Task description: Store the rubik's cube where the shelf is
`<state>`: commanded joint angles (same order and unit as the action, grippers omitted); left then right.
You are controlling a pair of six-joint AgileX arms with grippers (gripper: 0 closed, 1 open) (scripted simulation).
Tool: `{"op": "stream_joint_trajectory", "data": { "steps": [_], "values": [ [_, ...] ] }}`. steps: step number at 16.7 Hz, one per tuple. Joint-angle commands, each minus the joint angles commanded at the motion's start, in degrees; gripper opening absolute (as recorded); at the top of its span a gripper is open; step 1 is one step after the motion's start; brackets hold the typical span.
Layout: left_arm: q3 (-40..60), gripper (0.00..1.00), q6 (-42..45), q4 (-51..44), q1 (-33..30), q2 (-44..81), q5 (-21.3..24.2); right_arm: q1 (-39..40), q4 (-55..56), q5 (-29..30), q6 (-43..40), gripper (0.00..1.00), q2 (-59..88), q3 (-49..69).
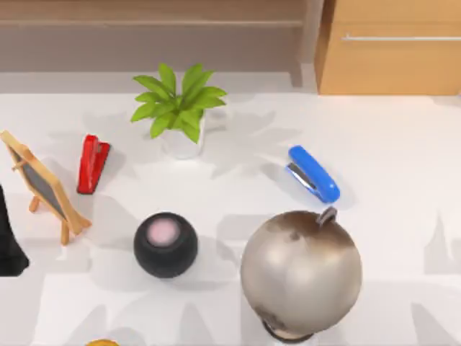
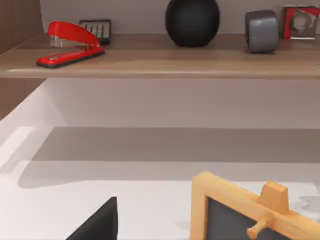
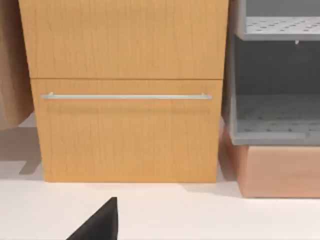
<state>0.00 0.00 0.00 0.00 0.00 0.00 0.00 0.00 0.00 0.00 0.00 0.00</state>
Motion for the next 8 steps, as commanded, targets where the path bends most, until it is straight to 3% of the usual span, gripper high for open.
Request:
{"op": "stream_joint_trajectory", "data": {
  "steps": [4,8],
  "values": [
    [0.0,1.0,0.0,0.0,0.0,0.0,0.0,-0.02,1.08,-0.12,-1.44,1.0,1.66,0.88],
    [0.0,1.0,0.0,0.0,0.0,0.0,0.0,0.15,7.36,-0.55,-10.5,1.0,12.01,5.93]
  ]
}}
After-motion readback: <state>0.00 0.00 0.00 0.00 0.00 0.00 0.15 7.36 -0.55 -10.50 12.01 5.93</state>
